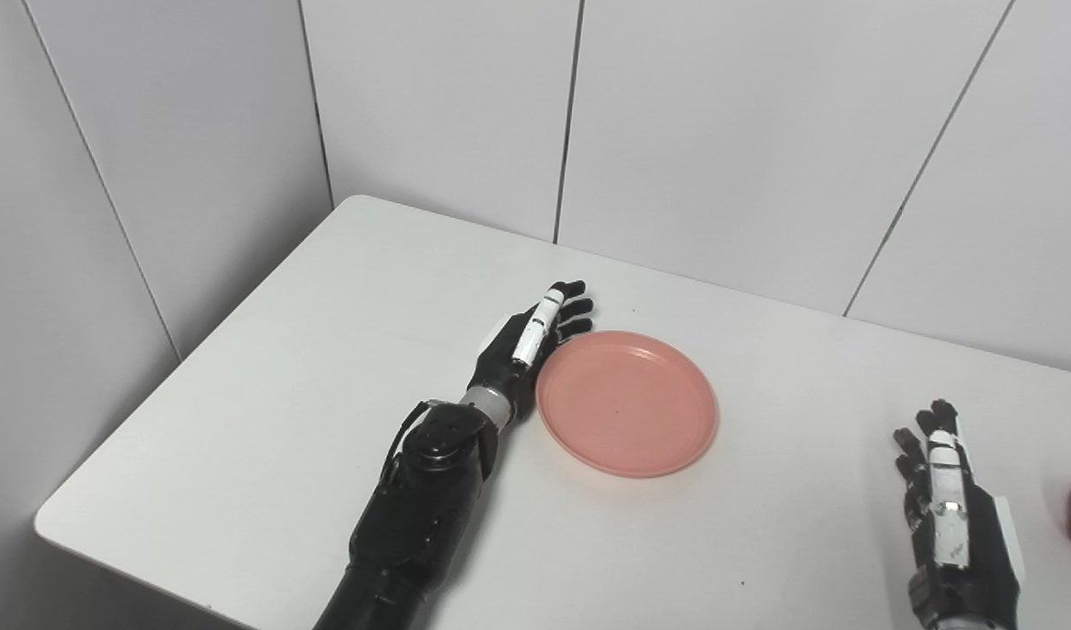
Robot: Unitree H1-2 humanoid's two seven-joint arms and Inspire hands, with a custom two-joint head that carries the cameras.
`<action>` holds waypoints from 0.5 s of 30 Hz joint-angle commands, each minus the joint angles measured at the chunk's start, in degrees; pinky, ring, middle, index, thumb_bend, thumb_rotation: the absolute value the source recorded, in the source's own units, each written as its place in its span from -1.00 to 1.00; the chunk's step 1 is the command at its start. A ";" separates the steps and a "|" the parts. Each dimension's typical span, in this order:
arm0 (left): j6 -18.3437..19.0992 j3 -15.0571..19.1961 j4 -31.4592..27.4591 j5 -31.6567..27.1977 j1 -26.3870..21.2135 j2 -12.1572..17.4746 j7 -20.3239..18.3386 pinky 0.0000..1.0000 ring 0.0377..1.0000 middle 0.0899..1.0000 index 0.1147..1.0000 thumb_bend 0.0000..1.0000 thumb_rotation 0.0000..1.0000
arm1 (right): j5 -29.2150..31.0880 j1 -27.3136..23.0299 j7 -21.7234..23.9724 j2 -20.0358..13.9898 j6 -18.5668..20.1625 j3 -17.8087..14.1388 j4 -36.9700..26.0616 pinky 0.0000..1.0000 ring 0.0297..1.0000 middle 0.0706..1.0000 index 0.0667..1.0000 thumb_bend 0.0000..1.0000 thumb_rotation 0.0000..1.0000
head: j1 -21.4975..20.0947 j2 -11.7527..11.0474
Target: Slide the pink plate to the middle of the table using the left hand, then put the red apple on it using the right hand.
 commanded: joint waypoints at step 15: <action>3.15 -4.59 -2.03 0.33 0.29 -2.85 -2.27 0.72 0.76 0.76 0.71 -0.32 1.00 | -3.75 -2.37 -2.66 2.92 -1.70 1.65 -1.44 1.00 0.93 0.96 0.98 -0.64 1.00 | -8.53 1.33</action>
